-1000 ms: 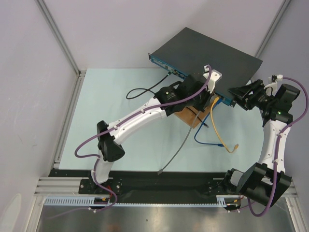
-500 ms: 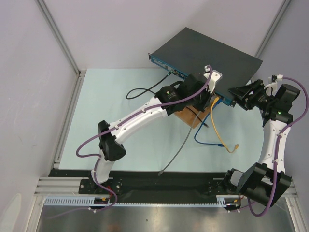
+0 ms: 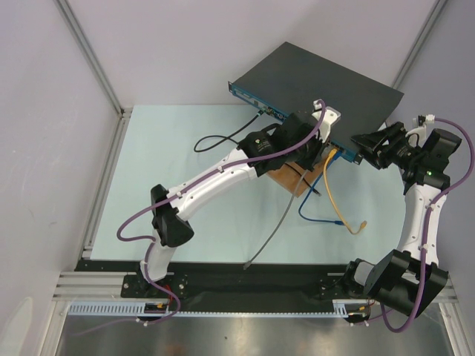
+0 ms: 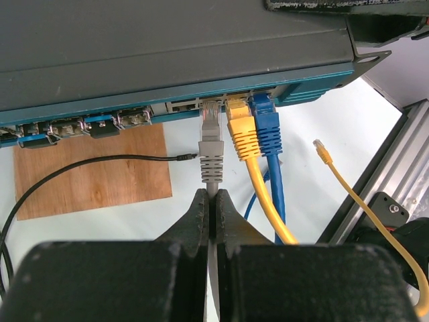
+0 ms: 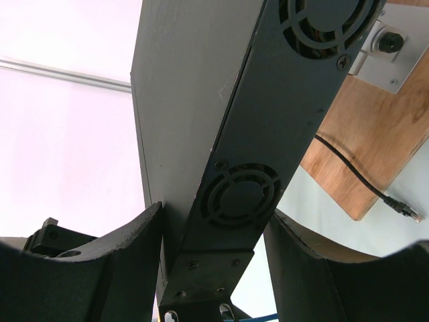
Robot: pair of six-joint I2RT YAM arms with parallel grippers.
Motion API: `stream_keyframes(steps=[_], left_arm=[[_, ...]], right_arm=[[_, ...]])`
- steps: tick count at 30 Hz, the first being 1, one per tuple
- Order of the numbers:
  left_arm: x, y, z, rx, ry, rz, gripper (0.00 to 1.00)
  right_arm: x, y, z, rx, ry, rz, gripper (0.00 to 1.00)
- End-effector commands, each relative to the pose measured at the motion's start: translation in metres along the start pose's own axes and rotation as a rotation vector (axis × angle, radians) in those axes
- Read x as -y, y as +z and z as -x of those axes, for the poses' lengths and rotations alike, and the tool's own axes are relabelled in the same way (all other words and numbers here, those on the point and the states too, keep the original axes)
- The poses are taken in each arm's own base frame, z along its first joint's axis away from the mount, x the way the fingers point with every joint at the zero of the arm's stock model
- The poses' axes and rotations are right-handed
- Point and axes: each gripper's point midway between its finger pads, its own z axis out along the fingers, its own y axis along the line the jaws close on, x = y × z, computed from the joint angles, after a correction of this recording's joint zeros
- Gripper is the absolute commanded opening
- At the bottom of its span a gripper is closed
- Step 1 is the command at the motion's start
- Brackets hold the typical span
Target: Insert the plug into the switch port
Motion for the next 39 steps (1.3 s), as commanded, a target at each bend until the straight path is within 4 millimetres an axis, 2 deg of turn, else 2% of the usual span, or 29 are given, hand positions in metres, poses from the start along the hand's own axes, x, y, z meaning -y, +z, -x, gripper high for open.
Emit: stream_keyframes(steps=[1,17,23,27,29,34,39], left_arm=[[-0.008,-0.004,0.009,0.029,-0.003,0.019,0.0],[-0.003,-0.001,0.014,0.038,-0.016,-0.01,0.0],[0.003,-0.002,0.04,0.112,-0.017,-0.033,0.0],[0.008,0.002,0.043,0.124,-0.025,-0.05,0.0],[0.008,0.003,0.046,0.133,-0.032,-0.051,0.0],[0.007,-0.005,0.065,0.196,-0.04,-0.057,0.0],[0.0,-0.012,0.081,0.249,-0.051,-0.051,0.0]], right_arm=[[0.02,0.004,0.0,0.005,-0.132,-0.068,0.19],[0.02,0.005,-0.001,0.004,-0.128,-0.067,0.19],[0.019,0.007,-0.002,0.0,-0.136,-0.064,0.19],[0.018,0.008,-0.003,-0.002,-0.146,-0.06,0.17],[0.017,0.007,-0.003,-0.003,-0.156,-0.057,0.13],[0.018,0.008,-0.005,-0.011,-0.176,-0.067,0.06],[0.019,0.009,-0.006,-0.016,-0.183,-0.071,0.04]])
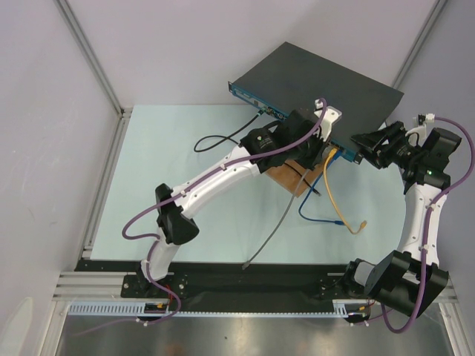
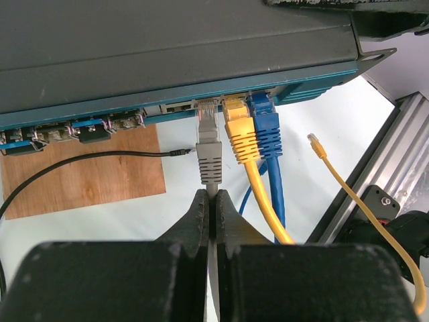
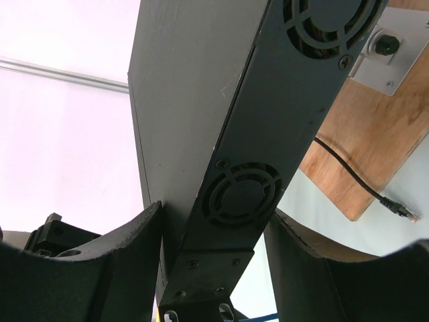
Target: Insert the plug into the switch port
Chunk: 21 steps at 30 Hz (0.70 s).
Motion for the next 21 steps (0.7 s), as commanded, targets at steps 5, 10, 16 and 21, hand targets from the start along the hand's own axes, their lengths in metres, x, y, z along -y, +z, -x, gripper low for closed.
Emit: stream_keyframes(steps=[5,10,16,21], left_arm=[[0.001,-0.024,0.09,0.31,-0.033,-0.031,0.0],[0.003,-0.029,0.097,0.335,-0.036,-0.044,0.0],[0.006,-0.036,0.11,0.382,-0.05,-0.059,0.0],[0.013,-0.039,0.114,0.395,-0.063,-0.091,0.0]], right_arm=[[0.021,0.008,-0.007,-0.021,-0.17,-0.063,0.04],[0.021,0.009,-0.006,-0.021,-0.173,-0.063,0.04],[0.021,0.009,-0.007,-0.025,-0.174,-0.064,0.03],[0.022,0.008,-0.007,-0.025,-0.181,-0.066,0.03]])
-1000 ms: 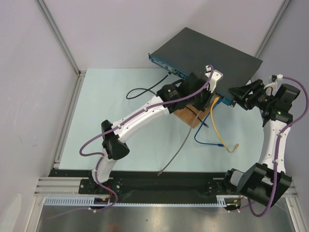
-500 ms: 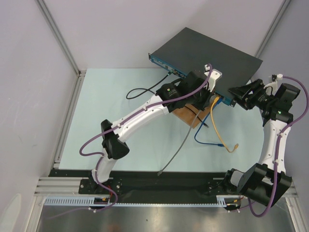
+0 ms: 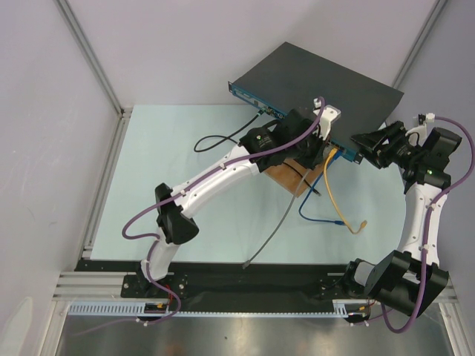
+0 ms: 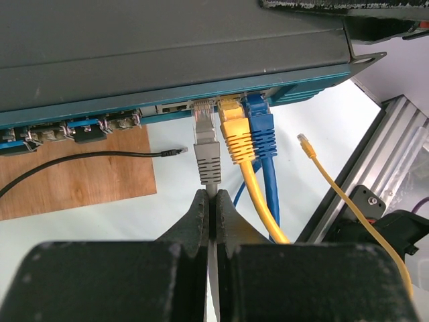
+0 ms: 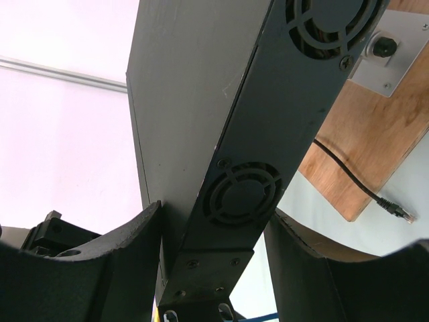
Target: Insert the plug into the switch port
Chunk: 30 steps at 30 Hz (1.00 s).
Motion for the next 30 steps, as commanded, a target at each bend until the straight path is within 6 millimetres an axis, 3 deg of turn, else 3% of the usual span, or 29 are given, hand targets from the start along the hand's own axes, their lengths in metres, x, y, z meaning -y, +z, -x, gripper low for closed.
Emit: stream_keyframes(steps=[1,6,8,9,12,13,14,15,16,17,20,25,30], left_arm=[[0.016,-0.042,0.116,0.408,-0.027,-0.074,0.0],[0.012,-0.047,0.117,0.414,-0.015,-0.057,0.01],[0.009,-0.049,0.106,0.373,0.013,-0.04,0.0],[0.001,-0.05,0.099,0.351,0.014,-0.001,0.0],[-0.011,-0.057,0.074,0.283,0.053,0.028,0.0],[-0.012,-0.06,0.067,0.268,0.065,0.025,0.0],[-0.019,-0.054,0.045,0.212,0.09,0.036,0.01],[-0.018,-0.068,0.046,0.224,0.103,0.034,0.0],[-0.018,-0.071,0.041,0.215,0.117,0.031,0.0],[-0.024,-0.067,0.024,0.177,0.145,0.04,0.0],[-0.017,-0.085,0.018,0.177,0.216,-0.013,0.0],[0.002,-0.119,0.032,0.26,0.293,-0.087,0.0],[0.01,-0.135,0.047,0.351,0.339,-0.093,0.0]], right_arm=[[0.021,0.008,-0.009,-0.026,-0.172,-0.061,0.03],[0.02,0.004,-0.004,-0.024,-0.197,-0.066,0.05],[0.02,0.0,0.0,-0.025,-0.196,-0.075,0.13],[0.02,-0.005,0.011,-0.006,-0.216,-0.076,0.17],[0.019,-0.017,0.026,0.012,-0.203,-0.065,0.38],[0.019,-0.027,0.043,0.052,-0.201,-0.071,0.52],[0.017,-0.031,0.049,0.065,-0.203,-0.067,0.57],[0.011,-0.036,0.054,0.069,-0.211,-0.042,0.62],[0.012,-0.044,0.065,0.098,-0.206,-0.049,0.7],[0.002,-0.05,0.074,0.121,-0.232,-0.035,0.73],[-0.022,-0.06,0.086,0.159,-0.27,0.022,0.79],[-0.074,-0.058,0.063,0.126,-0.328,0.186,0.75],[-0.128,-0.043,0.002,-0.008,-0.415,0.355,0.71]])
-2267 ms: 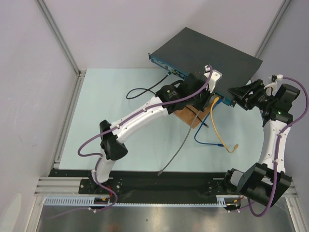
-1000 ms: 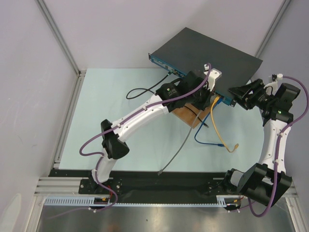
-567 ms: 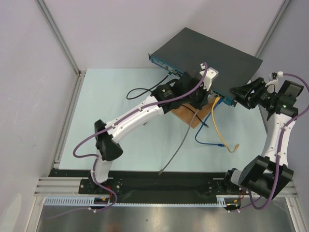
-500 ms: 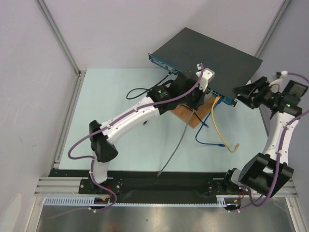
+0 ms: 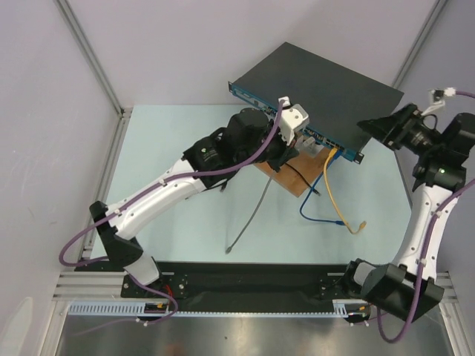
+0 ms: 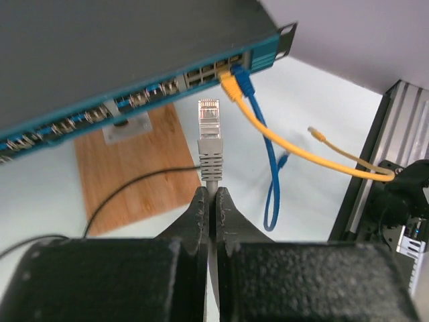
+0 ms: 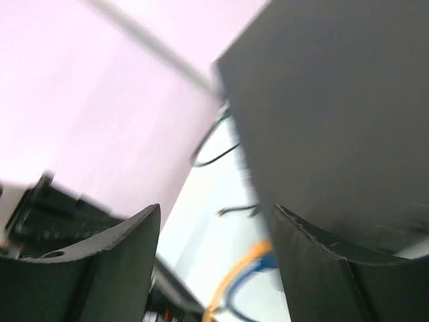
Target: Insert the plug into the switch port
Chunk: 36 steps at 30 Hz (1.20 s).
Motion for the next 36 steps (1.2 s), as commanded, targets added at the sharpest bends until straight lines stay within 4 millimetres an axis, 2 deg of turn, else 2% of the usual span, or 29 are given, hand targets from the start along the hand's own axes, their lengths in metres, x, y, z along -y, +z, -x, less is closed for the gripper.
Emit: stream_keyframes(steps=[1,2,9,17,20,26,27,28,30,31,33,34,36], left_arm=[[0.012,-0.022,0.04,0.156,0.094,-0.028,0.0],[0.011,-0.022,0.044,0.166,0.104,-0.016,0.0],[0.021,-0.016,0.05,0.178,0.137,-0.039,0.0],[0.021,-0.014,0.056,0.195,0.136,-0.039,0.0],[0.018,-0.013,0.055,0.193,0.137,-0.022,0.0],[0.018,-0.012,0.057,0.224,0.122,-0.018,0.0],[0.016,-0.013,0.058,0.233,0.116,-0.008,0.01],[0.016,-0.01,0.05,0.222,0.114,-0.007,0.06],[0.015,-0.017,0.057,0.271,0.122,-0.01,0.1],[0.014,-0.013,0.045,0.257,0.125,-0.013,0.15],[0.015,-0.022,0.055,0.323,0.145,-0.022,0.21],[0.014,-0.021,0.046,0.317,0.149,-0.022,0.27],[0.016,-0.028,0.053,0.371,0.164,-0.024,0.3]], right_arm=[[-0.054,0.008,-0.017,-0.058,-0.088,0.159,0.71],[-0.066,0.014,-0.027,-0.091,-0.092,0.197,0.71],[-0.093,0.032,-0.058,-0.186,-0.078,0.292,0.69],[-0.096,0.044,-0.081,-0.244,-0.058,0.291,0.57],[-0.099,0.047,-0.086,-0.262,-0.027,0.31,0.32],[-0.1,0.051,-0.095,-0.303,0.078,0.362,0.03],[-0.096,0.051,-0.1,-0.323,0.155,0.35,0.0],[-0.101,0.051,-0.096,-0.308,0.125,0.384,0.0],[-0.098,0.053,-0.1,-0.333,0.229,0.384,0.0],[-0.103,0.052,-0.097,-0.32,0.203,0.421,0.0],[-0.109,0.051,-0.092,-0.314,0.245,0.453,0.0],[-0.108,0.051,-0.094,-0.322,0.274,0.456,0.0],[-0.11,0.051,-0.093,-0.321,0.295,0.476,0.0]])
